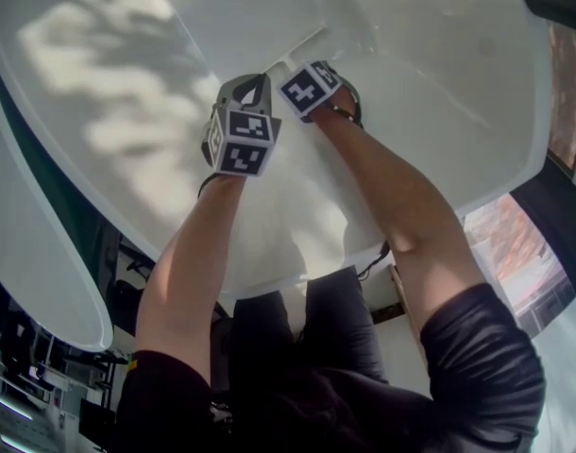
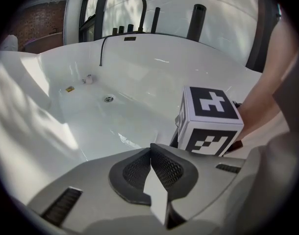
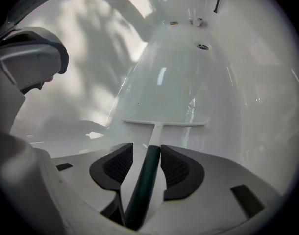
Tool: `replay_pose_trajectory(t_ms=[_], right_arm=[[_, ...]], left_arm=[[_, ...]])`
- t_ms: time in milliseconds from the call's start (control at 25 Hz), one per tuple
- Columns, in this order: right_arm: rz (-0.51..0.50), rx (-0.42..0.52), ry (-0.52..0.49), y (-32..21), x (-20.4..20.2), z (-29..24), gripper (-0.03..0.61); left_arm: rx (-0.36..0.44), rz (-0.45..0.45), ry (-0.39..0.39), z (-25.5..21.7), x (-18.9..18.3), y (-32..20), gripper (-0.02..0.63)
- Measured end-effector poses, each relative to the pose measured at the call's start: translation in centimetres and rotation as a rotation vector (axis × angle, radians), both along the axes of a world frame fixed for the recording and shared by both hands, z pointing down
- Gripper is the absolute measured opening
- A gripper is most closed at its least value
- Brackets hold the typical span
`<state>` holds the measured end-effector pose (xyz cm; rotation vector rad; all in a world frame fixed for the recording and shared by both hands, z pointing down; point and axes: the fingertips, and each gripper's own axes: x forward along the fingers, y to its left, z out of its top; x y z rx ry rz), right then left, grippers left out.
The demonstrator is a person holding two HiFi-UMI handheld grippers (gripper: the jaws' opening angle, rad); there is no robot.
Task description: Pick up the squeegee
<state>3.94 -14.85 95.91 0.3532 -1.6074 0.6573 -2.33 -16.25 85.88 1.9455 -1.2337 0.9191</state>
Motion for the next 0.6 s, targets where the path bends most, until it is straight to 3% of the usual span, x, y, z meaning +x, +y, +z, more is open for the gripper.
replay_pose_trajectory(t_ms=[320, 480, 600], right_arm=[[0.02, -0.044, 0.082, 0.6, 1.0, 0.7, 0.181], [0.034, -0.045, 0.116, 0.6, 1.0, 1.1, 0.097], [0.043, -0.038, 0.134, 0.5, 1.7, 1.0, 0.097]], left_arm=[[0.007, -0.01, 0.003, -0.3, -0.4, -0.2, -0.008], [0.009, -0.017, 0.006, -0.1, -1.0, -0.2, -0.008], [0.011, -0.018, 0.002, -0.3, -0.8, -0.3, -0.008]])
